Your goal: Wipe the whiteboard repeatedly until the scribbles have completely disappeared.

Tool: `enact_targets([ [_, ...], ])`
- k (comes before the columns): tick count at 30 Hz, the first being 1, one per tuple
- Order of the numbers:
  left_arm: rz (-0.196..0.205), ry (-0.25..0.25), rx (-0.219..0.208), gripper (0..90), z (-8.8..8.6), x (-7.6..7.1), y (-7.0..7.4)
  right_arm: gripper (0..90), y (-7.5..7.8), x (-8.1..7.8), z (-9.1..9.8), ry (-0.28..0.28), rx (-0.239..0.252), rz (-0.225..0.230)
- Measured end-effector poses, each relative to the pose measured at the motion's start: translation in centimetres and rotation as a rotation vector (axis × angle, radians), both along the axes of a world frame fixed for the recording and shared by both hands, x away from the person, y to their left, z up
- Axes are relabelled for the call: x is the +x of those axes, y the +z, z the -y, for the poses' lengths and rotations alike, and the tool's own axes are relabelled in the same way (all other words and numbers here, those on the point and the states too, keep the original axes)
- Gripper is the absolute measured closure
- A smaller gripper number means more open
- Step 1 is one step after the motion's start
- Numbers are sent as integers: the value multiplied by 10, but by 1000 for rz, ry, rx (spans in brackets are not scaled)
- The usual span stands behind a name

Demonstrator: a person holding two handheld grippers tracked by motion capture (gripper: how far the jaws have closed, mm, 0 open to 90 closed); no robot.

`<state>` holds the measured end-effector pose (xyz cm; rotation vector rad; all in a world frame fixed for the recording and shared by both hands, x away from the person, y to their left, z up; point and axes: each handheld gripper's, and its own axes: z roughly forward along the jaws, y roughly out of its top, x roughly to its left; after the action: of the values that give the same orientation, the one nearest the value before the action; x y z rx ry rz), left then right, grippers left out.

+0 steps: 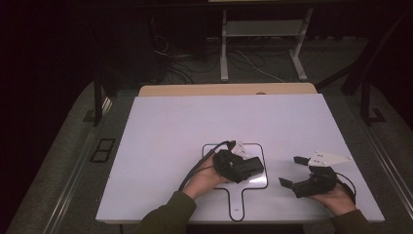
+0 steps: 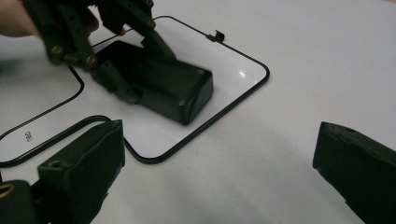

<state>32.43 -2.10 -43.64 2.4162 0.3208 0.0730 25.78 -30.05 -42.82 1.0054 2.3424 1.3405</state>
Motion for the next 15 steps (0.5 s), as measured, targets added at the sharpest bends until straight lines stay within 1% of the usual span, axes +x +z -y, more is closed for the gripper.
enact_targets([
  [1,2,-15,8,394,3,-4,0,13,0,0,0,0,0,0],
  [2,6,-24,7,394,6,-6,0,13,0,0,0,0,-1,0],
  [3,9,-28,7,394,8,-7,0,13,0,0,0,0,0,-1],
  [4,3,-30,7,394,8,-5,0,13,0,0,0,0,0,-1],
  [6,3,-6,-7,394,6,-1,-1,13,0,0,0,0,0,-1],
  [7,7,-2,-1,394,4,3,0,13,0,0,0,-1,0,-1],
  [8,11,10,-6,394,2,8,-1,13,0,0,0,-1,0,0],
  [10,12,50,-12,394,-5,16,-1,13,0,0,0,0,0,0],
  [11,13,57,-9,394,-7,19,-1,13,0,0,0,-1,-1,0],
  [12,13,73,-16,394,-10,22,-1,13,0,0,0,-1,-1,-1],
  [13,10,81,-14,394,-12,24,-1,13,0,0,0,-2,0,-1],
  [14,5,88,-22,394,-14,26,-1,13,0,0,0,-1,0,0],
  [15,7,87,-21,394,-14,26,-1,13,0,1,0,0,0,0],
])
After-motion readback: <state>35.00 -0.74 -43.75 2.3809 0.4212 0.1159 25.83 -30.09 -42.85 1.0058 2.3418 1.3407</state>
